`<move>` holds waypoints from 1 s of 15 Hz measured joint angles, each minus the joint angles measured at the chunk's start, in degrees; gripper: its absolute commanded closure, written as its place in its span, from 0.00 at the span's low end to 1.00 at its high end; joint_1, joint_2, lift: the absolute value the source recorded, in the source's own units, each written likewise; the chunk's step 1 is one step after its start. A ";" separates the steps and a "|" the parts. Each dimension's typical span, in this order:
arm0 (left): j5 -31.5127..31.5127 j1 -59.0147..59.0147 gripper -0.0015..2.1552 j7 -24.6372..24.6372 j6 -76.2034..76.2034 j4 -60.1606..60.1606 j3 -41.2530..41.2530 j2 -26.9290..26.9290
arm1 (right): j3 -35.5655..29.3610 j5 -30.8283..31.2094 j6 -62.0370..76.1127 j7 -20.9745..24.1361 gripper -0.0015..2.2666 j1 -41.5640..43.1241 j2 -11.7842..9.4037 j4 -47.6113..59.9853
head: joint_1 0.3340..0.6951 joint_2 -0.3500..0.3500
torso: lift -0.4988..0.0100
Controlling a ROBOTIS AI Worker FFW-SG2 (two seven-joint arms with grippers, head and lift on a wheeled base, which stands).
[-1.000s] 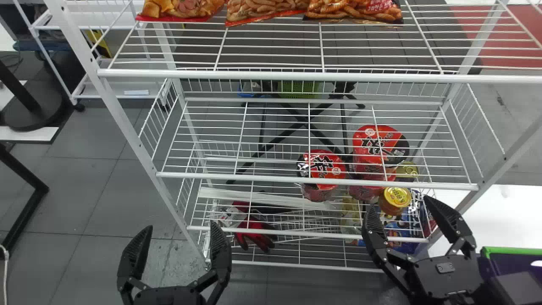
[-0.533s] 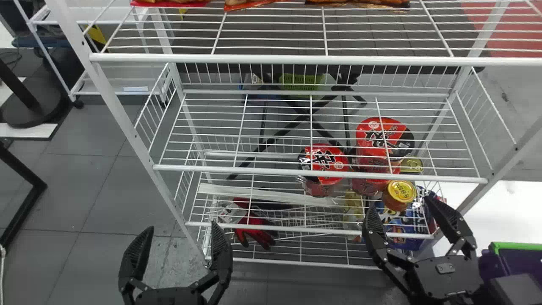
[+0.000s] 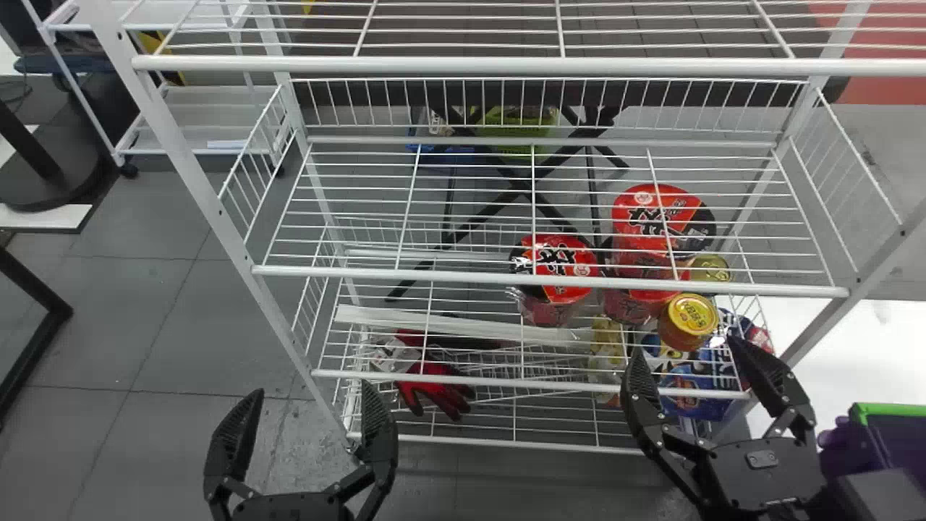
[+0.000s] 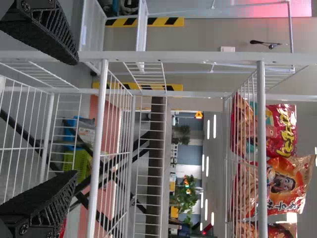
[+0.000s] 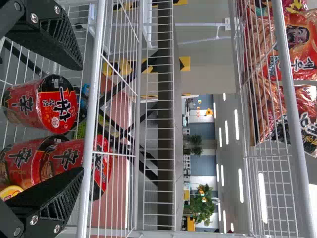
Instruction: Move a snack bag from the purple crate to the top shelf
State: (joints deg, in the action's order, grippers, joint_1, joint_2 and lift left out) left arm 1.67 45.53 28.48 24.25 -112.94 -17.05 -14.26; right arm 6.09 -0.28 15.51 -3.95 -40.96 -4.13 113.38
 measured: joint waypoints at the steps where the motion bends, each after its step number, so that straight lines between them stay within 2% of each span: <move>1: 0.00 0.00 0.00 0.00 0.07 0.01 0.00 -0.03 | 0.04 0.21 0.00 0.08 0.04 0.00 0.00 0.01 | 1.00 0.58 | 0.25; 15: 0.00 -0.26 0.00 -0.18 0.51 0.04 -0.11 -0.08 | 0.23 0.89 0.53 0.79 0.04 -0.53 -0.08 0.77 | 1.00 0.57 | 0.14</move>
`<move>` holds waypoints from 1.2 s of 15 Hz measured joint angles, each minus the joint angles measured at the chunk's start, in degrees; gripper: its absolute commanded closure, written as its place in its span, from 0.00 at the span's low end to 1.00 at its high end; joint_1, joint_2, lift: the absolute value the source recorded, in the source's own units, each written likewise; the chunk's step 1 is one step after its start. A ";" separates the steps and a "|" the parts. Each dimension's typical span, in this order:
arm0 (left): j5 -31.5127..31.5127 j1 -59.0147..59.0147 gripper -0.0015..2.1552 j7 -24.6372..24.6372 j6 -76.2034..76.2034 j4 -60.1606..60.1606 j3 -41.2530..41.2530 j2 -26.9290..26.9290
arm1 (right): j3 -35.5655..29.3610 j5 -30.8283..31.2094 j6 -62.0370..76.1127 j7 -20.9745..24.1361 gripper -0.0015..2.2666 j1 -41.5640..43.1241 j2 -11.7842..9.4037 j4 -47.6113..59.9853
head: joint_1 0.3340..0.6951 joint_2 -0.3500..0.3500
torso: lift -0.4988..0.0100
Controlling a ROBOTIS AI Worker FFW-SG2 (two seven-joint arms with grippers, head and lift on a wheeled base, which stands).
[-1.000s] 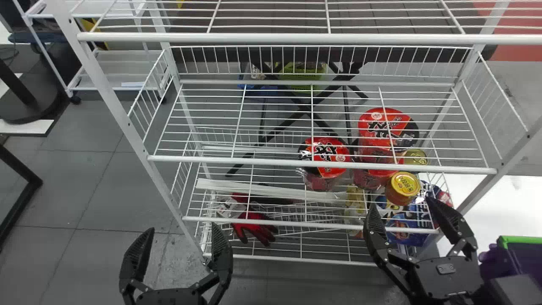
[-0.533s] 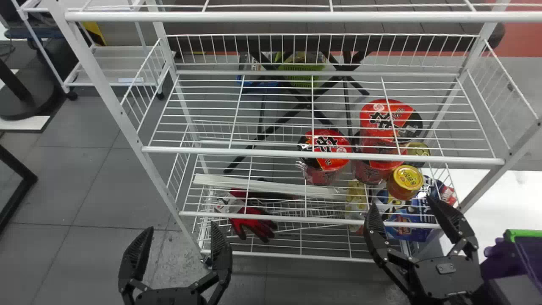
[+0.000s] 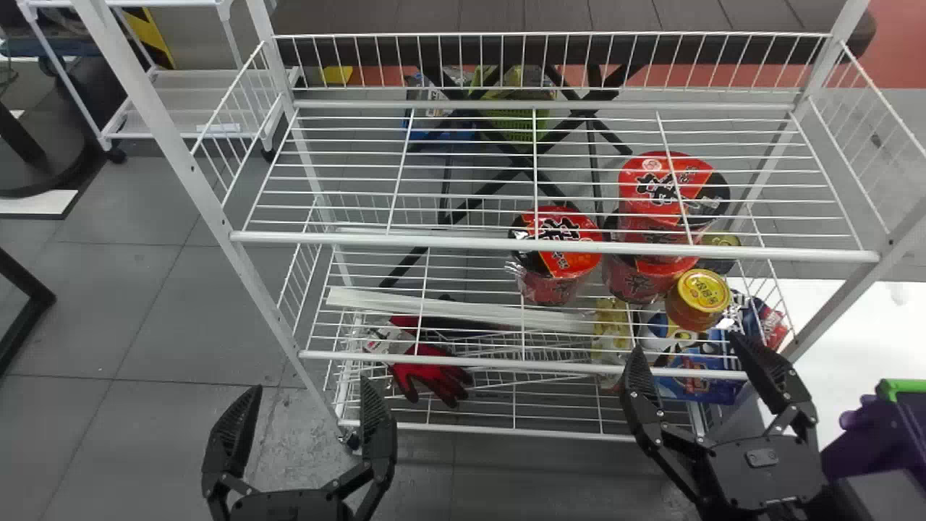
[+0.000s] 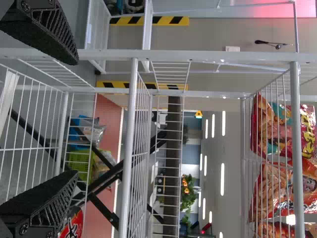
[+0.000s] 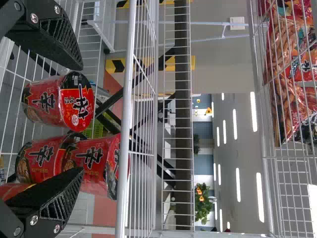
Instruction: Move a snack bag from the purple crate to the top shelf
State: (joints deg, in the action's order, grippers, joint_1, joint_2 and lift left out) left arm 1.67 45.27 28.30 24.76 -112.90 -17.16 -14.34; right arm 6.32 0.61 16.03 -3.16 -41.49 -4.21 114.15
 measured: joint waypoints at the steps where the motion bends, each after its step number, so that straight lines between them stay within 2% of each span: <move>1: 0.00 0.00 0.00 0.00 0.00 0.09 0.00 0.01 | 0.01 0.00 0.00 0.00 0.04 0.00 0.03 -0.05 | 1.00 0.58 | 0.14; 7: 0.00 0.00 0.00 0.18 0.05 0.33 -0.17 0.01 | 0.14 0.00 0.00 0.13 0.04 0.09 0.00 -0.13 | 1.00 0.58 | 0.09; 18: 0.00 0.00 0.00 0.36 -0.33 0.71 -0.32 0.01 | -0.16 -1.49 3.33 -0.10 0.04 0.09 -0.18 -0.94 | 1.00 0.56 | 0.09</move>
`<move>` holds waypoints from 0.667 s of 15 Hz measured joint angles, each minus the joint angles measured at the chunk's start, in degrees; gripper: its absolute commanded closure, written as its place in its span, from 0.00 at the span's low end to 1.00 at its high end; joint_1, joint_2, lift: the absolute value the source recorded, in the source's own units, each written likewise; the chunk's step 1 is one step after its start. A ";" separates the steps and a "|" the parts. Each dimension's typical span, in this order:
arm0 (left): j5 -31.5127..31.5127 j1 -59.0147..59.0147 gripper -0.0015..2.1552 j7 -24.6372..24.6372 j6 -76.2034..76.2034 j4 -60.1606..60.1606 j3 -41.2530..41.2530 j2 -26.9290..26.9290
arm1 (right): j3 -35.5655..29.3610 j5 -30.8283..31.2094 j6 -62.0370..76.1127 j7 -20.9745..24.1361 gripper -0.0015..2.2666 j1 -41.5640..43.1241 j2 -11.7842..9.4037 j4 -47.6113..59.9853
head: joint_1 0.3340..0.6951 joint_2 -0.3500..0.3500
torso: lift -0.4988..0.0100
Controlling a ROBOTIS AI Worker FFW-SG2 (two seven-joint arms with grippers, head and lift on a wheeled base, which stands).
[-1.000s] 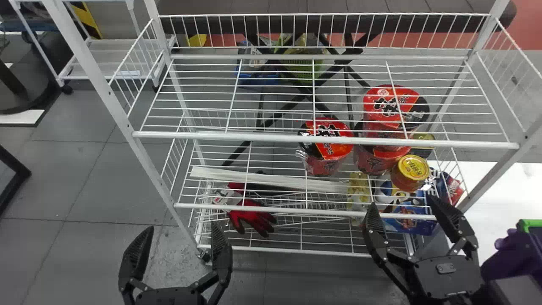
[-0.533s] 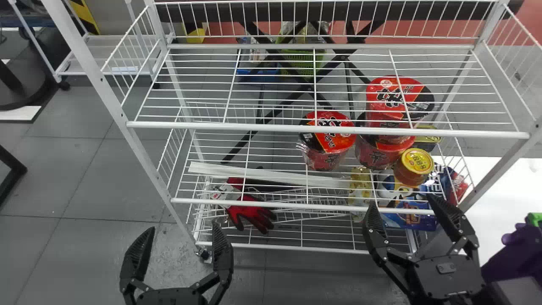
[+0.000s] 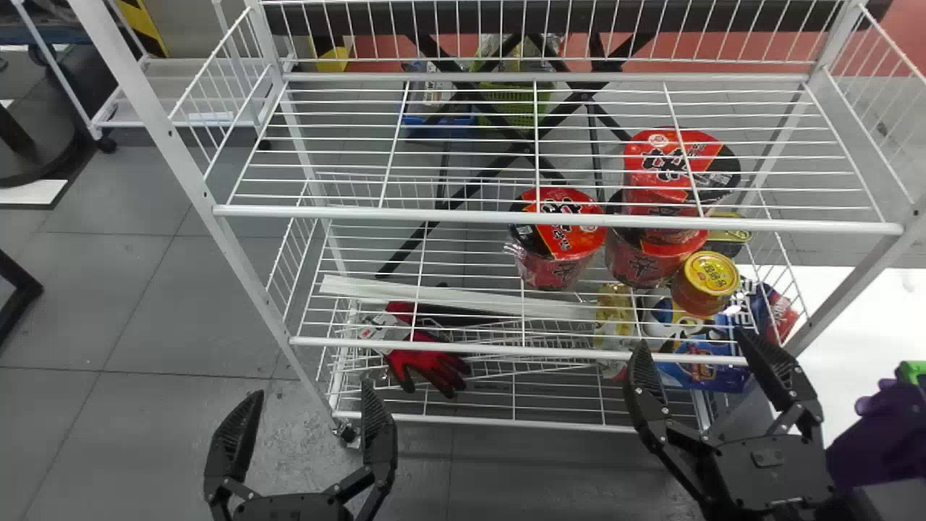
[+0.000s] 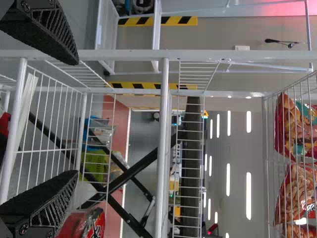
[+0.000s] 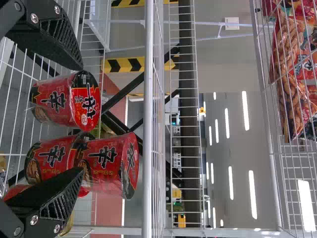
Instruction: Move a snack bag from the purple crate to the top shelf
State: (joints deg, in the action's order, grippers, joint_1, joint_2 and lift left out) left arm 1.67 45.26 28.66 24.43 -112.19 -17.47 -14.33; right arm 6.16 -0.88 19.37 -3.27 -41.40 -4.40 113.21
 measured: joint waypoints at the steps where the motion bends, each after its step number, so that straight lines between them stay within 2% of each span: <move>1: 0.00 0.00 0.00 0.00 0.01 -0.11 -0.03 -0.03 | 0.02 -0.17 0.01 -0.01 0.04 0.00 0.00 0.03 | 1.00 0.56 | 0.09; 6: 0.00 0.00 0.00 0.38 -0.05 -0.17 -0.02 0.14 | -0.31 -0.79 -3.22 0.39 0.05 -0.57 -0.20 1.82 | 1.00 0.55 | 0.09; 10: -0.37 -1.06 0.00 0.88 -0.25 1.25 0.16 0.75 | -4.92 -2.94 -12.87 2.76 0.05 -4.17 -2.04 9.48 | 1.00 0.47 | 0.09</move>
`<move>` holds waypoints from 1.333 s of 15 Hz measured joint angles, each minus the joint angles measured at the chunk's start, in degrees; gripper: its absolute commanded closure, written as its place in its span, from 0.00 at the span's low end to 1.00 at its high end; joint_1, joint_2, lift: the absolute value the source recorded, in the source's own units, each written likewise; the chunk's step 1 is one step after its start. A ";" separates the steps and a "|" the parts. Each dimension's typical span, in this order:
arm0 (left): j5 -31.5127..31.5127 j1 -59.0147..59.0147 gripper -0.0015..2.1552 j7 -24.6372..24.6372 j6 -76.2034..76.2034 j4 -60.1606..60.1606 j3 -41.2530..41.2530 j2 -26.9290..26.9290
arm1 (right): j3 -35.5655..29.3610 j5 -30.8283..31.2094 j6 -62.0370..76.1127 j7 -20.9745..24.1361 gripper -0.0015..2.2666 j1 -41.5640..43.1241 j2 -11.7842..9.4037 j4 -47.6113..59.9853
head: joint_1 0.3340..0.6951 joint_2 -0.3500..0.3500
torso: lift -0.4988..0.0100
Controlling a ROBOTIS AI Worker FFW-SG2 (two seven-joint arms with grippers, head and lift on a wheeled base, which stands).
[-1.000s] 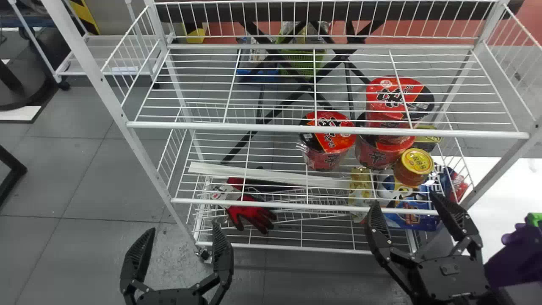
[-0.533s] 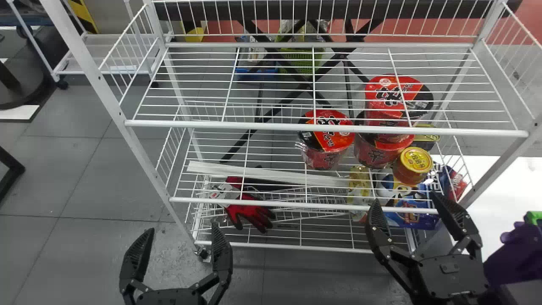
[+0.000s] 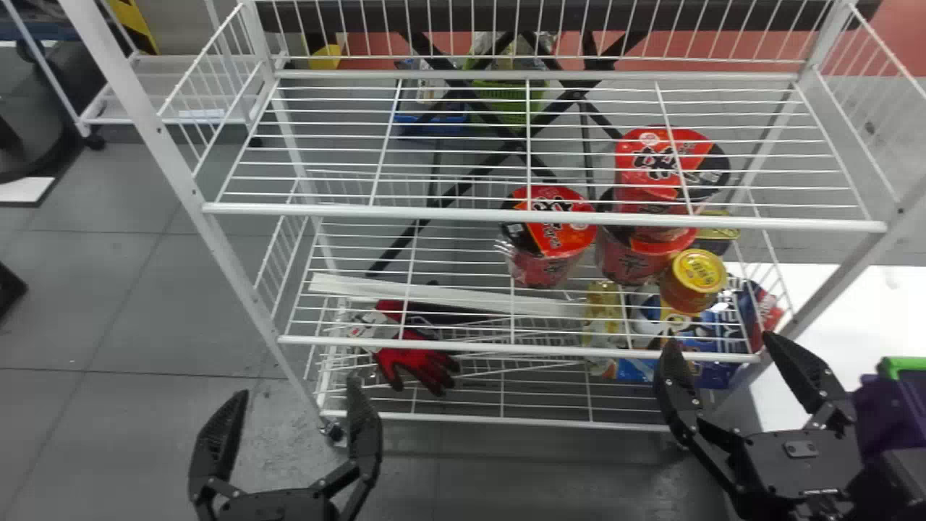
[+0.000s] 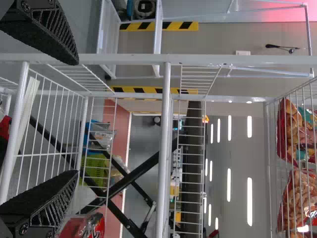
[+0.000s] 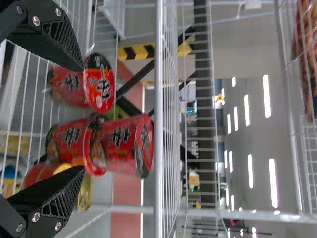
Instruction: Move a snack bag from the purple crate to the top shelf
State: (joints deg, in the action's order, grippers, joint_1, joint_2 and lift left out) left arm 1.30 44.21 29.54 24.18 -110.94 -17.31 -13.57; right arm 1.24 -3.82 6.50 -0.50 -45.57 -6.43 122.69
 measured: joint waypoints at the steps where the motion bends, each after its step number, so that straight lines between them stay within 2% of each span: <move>1: -0.16 -0.23 0.00 0.01 -0.06 0.24 0.08 0.02 | -1.27 -0.97 -0.57 -0.07 0.06 -0.81 -0.09 0.71 | 1.00 0.44 | 0.09; 4: -0.85 -1.39 0.00 -0.13 -0.48 0.85 0.17 0.04 | -5.39 -4.42 -5.82 -1.58 0.05 -2.69 -0.08 3.73 | 1.00 0.36 | 0.09; 6: -1.47 -2.04 0.00 -0.39 -0.59 1.52 0.37 -0.04 | -10.37 -9.40 -12.01 -4.62 0.05 -3.75 0.04 6.93 | 1.00 0.31 | 0.09; 9: -2.48 -2.86 0.00 -0.76 -0.59 2.64 0.76 -0.18 | -16.94 -14.09 -21.20 -5.85 0.05 -5.21 0.90 12.98 | 1.00 0.22 | 0.09; 11: -3.07 -3.45 0.00 -0.89 -0.52 3.24 0.79 -0.39 | -22.04 -18.70 -30.35 -7.55 0.05 -5.79 2.14 16.79 | 1.00 0.19 | 0.09; 14: -4.01 -4.70 0.00 -1.13 -0.25 4.60 0.80 -0.54 | -28.87 -24.35 -41.59 -7.69 0.05 -5.80 5.04 20.15 | 1.00 0.13 | 0.09; 17: -4.71 -5.36 0.00 -1.15 -0.24 4.95 0.86 -0.85 | -40.63 -31.73 -56.59 -10.99 0.06 -2.50 6.35 20.49 | 1.00 0.02 | 0.09; 20: -4.98 -5.68 0.00 -1.15 -0.24 5.11 0.87 -0.99 | -57.06 -36.64 -83.34 -17.99 0.06 7.39 6.43 20.23 | 1.00 0.00 | 0.09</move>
State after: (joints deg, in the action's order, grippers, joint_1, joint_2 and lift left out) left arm -3.68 38.52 28.39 23.94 -105.83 -16.44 -14.56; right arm -55.82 -40.46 -76.84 -18.49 -38.18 0.00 142.92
